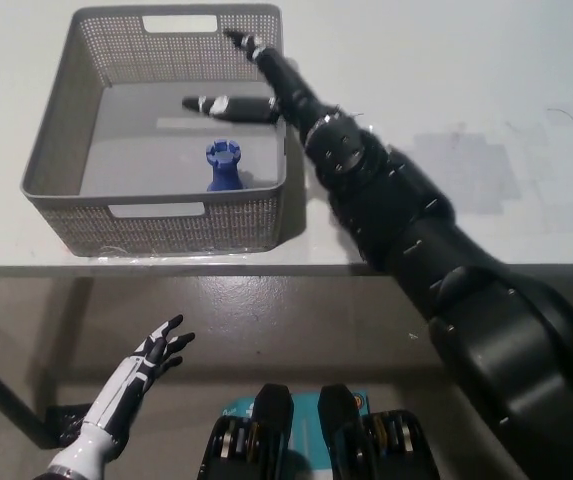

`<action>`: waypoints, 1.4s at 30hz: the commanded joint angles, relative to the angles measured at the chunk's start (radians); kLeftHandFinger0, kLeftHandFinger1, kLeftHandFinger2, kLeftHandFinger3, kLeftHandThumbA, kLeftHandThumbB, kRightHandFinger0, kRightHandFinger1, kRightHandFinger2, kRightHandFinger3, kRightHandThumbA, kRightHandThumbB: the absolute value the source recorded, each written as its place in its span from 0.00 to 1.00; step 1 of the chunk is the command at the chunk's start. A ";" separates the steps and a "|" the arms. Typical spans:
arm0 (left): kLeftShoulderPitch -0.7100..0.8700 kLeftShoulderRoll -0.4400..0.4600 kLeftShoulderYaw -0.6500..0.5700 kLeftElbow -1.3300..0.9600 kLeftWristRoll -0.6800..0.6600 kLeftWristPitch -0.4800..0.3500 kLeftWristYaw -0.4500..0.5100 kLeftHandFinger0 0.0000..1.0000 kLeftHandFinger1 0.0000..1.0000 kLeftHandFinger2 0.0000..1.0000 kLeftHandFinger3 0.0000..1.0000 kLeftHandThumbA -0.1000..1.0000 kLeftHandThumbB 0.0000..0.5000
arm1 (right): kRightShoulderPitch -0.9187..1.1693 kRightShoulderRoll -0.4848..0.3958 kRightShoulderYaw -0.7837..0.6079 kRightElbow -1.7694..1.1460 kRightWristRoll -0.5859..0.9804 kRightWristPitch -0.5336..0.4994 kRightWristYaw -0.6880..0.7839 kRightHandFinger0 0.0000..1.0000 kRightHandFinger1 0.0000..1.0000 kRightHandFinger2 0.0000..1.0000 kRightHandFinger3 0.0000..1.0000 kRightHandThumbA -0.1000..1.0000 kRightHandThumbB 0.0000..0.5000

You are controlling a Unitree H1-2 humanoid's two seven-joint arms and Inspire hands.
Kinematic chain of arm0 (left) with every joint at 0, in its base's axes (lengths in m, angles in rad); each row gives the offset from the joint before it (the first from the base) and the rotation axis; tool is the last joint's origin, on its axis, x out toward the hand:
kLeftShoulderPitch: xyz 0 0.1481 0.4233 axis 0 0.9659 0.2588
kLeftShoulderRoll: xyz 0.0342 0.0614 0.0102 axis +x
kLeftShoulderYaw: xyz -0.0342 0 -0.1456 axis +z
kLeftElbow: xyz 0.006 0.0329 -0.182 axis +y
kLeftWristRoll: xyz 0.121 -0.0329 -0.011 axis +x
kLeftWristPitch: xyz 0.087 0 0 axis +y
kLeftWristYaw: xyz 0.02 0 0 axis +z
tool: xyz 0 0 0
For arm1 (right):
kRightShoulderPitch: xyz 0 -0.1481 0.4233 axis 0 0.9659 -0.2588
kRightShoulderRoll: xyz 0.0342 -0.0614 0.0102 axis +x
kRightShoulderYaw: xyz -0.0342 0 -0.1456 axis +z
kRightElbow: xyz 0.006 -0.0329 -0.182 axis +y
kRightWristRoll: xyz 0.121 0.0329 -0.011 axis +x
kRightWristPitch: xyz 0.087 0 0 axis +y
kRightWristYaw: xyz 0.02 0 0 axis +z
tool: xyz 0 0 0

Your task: Use the right hand to pick up a chess pieces and put it into a container on the left hand side

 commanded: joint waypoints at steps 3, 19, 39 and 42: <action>0.011 0.013 -0.004 -0.025 -0.007 -0.021 -0.022 1.00 1.00 0.97 1.00 1.00 0.58 | -0.002 -0.071 -0.054 -0.362 0.035 0.046 0.044 1.00 1.00 1.00 1.00 1.00 0.85; 0.024 -0.016 0.019 0.017 -0.010 -0.076 0.012 1.00 1.00 1.00 1.00 1.00 0.55 | 0.443 -0.243 -0.155 -1.245 0.094 0.198 0.113 1.00 1.00 1.00 1.00 1.00 0.74; 0.090 -0.019 0.018 0.061 0.014 -0.130 0.023 1.00 1.00 1.00 1.00 1.00 0.57 | 1.145 -0.136 -0.230 -1.325 0.370 0.034 0.130 1.00 1.00 1.00 1.00 1.00 0.33; 0.096 -0.029 0.020 0.062 0.007 -0.128 0.025 1.00 1.00 1.00 1.00 1.00 0.56 | 1.194 -0.113 -0.249 -1.280 0.423 0.034 0.152 1.00 1.00 1.00 1.00 1.00 0.33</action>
